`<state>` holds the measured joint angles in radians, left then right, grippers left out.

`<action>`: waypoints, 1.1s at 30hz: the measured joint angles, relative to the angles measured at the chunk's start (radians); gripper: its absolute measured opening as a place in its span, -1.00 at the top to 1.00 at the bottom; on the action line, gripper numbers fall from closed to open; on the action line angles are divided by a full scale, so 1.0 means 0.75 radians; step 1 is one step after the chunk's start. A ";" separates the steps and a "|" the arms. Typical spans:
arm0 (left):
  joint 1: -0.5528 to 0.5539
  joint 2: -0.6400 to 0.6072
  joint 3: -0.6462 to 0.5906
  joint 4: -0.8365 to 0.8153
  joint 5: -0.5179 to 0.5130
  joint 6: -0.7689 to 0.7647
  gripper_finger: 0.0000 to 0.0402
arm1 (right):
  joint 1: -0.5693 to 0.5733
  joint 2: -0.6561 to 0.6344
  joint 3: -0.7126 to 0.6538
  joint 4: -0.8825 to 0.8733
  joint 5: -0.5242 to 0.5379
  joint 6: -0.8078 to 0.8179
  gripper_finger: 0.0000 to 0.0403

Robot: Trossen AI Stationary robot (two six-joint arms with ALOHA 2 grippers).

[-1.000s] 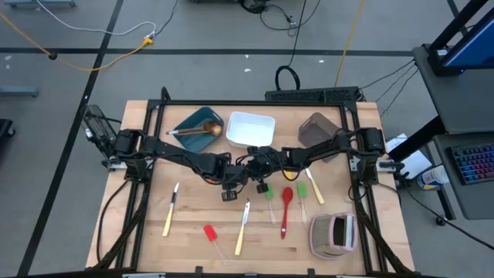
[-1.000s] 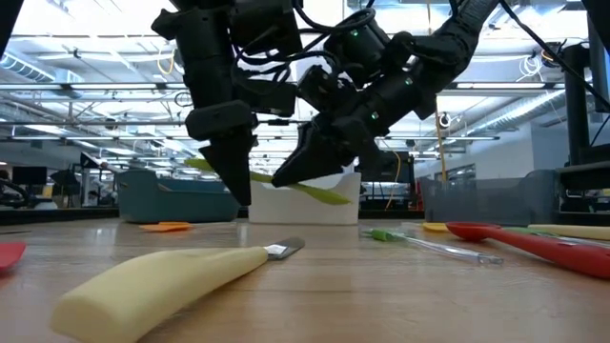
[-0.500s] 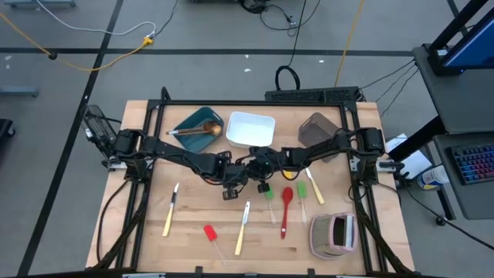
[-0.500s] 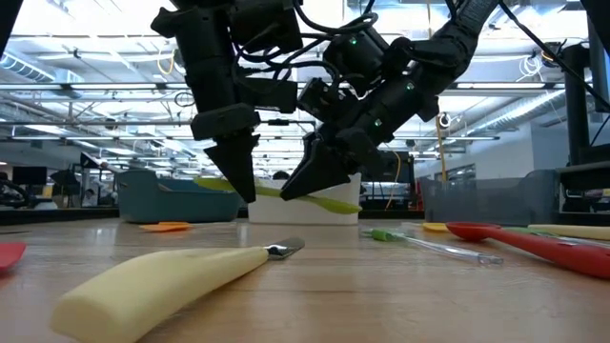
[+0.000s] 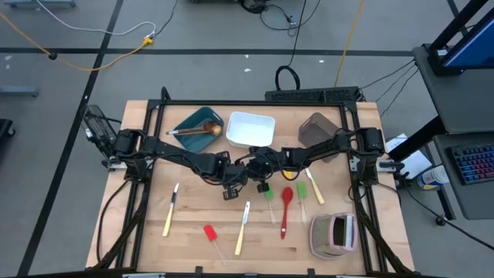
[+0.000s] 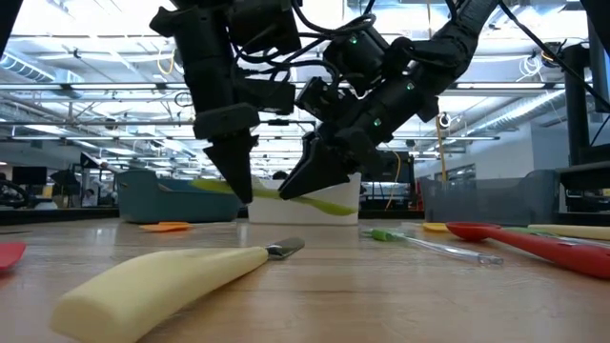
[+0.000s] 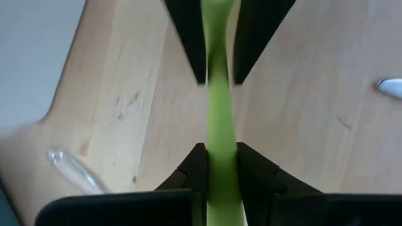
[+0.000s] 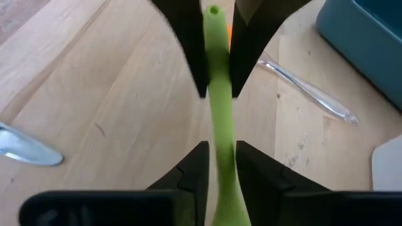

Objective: Pick & Place Kitchen Items
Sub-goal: Put the light green serving spoon into the blue bin

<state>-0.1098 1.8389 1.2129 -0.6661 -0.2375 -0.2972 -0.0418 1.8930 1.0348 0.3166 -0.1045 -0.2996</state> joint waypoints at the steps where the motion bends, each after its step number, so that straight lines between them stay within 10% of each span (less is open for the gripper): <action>1: 0.000 0.000 0.000 -0.018 0.000 -0.016 0.76 | 0.003 -0.014 -0.002 -0.016 0.004 0.000 0.61; 21: 0.024 -0.444 0.001 -0.670 -0.118 -0.385 0.76 | 0.082 -0.292 0.000 -0.215 0.004 0.065 0.37; 33: 0.276 -0.578 -0.001 -0.957 -0.155 -0.302 0.76 | 0.085 -0.290 -0.001 -0.216 0.004 0.066 0.38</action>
<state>0.0974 1.4052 1.2121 -1.3839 -0.3534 -0.5238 0.0219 1.6752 1.0340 0.1545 -0.1013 -0.2502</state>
